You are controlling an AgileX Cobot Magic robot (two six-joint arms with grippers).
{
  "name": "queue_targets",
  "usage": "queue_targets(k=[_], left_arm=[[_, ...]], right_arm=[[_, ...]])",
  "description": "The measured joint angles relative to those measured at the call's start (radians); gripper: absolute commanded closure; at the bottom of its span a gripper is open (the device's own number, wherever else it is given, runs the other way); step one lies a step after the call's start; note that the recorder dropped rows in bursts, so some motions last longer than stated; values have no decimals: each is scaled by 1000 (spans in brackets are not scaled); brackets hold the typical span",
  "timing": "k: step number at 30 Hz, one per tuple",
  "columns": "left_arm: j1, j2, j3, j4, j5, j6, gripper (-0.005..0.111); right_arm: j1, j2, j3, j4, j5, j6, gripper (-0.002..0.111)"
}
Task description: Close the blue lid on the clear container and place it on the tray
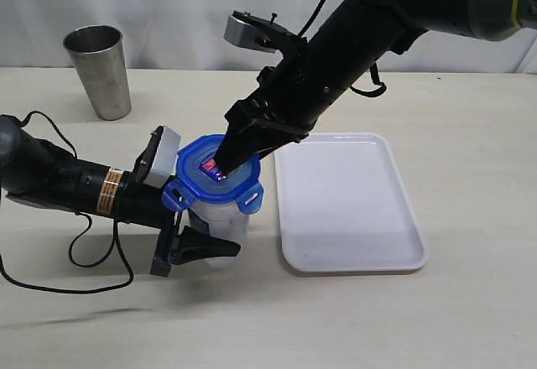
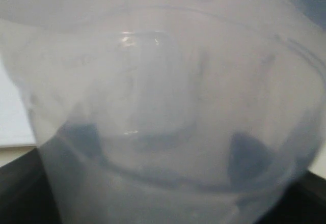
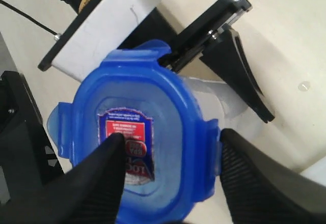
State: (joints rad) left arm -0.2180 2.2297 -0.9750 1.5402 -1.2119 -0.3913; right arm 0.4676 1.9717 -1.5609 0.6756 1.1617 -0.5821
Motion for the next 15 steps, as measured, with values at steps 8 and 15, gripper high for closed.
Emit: queue_targets(k=[8,15], left_arm=[[0,0,0,-6,2,-9,107],[0,2,0,-36,14,-35,107]], right_arm=[[13,13,-94,-103,49,86,51],[18,37,-198,-194,66,84,43]])
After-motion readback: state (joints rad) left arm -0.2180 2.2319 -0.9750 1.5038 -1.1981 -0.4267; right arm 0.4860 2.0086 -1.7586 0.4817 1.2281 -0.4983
